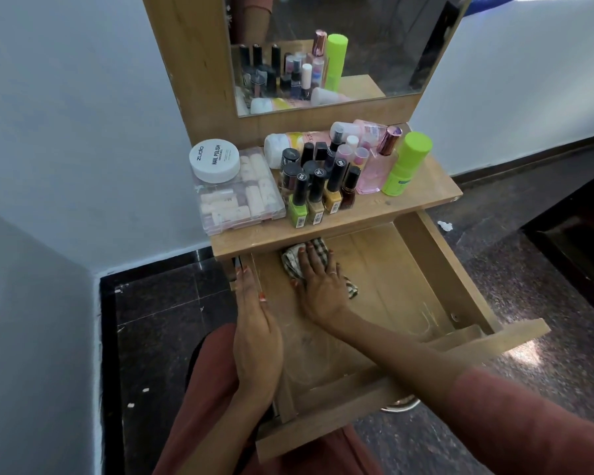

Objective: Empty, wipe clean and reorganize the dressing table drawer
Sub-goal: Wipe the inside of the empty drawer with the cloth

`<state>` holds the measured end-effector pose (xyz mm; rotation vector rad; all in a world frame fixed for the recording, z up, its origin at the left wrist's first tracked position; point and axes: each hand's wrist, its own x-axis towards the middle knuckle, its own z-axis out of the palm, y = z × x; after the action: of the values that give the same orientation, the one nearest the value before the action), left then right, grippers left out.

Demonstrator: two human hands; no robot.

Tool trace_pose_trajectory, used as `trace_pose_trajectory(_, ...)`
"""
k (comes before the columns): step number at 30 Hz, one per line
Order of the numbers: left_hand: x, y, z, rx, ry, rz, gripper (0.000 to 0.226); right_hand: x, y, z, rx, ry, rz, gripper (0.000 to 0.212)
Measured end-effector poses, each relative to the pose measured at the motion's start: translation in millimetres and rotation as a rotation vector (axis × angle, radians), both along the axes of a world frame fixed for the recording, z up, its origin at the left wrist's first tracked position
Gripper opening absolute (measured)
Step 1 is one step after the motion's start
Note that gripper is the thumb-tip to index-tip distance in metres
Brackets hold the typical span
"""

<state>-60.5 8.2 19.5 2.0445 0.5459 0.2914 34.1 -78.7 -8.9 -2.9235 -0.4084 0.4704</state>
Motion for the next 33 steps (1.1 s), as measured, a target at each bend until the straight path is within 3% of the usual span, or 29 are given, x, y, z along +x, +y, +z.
trace_pose_trajectory(4, 1, 0, -2, 0.0, -0.008, -0.001, 0.049, -12, 27, 3, -0.036, -0.007, 0.052, 0.056)
trace_pose_trajectory(7, 1, 1, -4, -0.006, -0.02, -0.009, 0.049, -17, 46, 4, -0.046, -0.2, 0.095, 0.045)
trace_pose_trajectory(13, 4, 4, -9, 0.02, -0.021, -0.004, 0.049, -6, 45, -1, -0.118, -0.199, 0.154, 0.06)
trace_pose_trajectory(17, 2, 3, -8, 0.039, -0.025, -0.019, 0.049, -5, 38, -1, -0.137, -0.197, 0.265, 0.057)
trace_pose_trajectory(20, 0, 1, -6, 0.041, -0.019, -0.017, 0.05, -9, 23, 3, -0.093, -0.182, 0.34, 0.04)
trace_pose_trajectory(23, -2, 0, -4, 0.04, -0.013, -0.017, 0.051, -15, 3, 10, -0.154, -0.031, 0.506, 0.043)
trace_pose_trajectory(27, -3, 1, -2, 0.042, 0.009, -0.027, 0.052, -32, -26, 8, -0.091, -0.132, 0.665, 0.045)
trace_pose_trajectory(33, -4, 1, 0, 0.063, 0.014, -0.023, 0.052, -35, -29, 7, -0.116, -0.248, 0.705, 0.047)
